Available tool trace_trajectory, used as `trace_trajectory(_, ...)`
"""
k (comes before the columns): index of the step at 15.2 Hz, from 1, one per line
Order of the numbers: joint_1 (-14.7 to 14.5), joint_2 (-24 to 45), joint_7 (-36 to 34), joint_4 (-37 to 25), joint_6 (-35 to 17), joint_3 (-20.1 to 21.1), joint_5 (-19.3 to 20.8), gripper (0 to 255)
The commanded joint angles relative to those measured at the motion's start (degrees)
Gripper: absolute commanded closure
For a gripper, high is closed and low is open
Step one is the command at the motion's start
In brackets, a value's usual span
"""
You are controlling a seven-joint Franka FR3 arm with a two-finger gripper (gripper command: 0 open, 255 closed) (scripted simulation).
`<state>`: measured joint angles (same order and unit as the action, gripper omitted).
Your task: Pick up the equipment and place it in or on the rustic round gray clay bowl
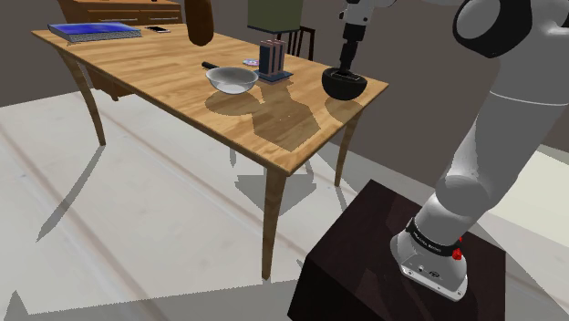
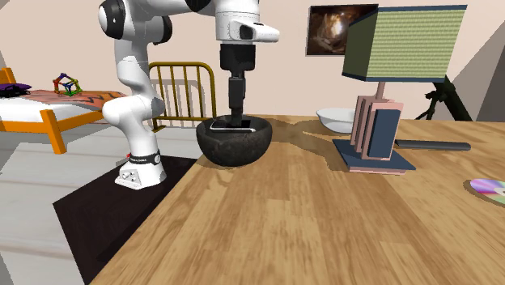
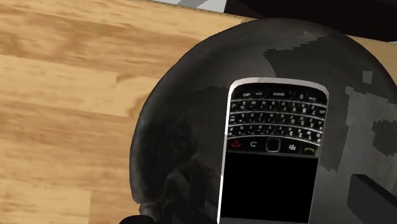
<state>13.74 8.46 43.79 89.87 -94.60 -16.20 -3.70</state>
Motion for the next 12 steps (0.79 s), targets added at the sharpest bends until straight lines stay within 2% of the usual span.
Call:
trace_trajectory(1,0.1,0.4,0.0,-2.4,2.1,-0.1,-0.1,0)
trace_trajectory(4,0.6,2.1,0.2,-10.1,8.1,-0.2,-0.6,0)
trace_trajectory(12,0.6,2.1,0.2,-10.1,8.1,-0.2,-0.6,0)
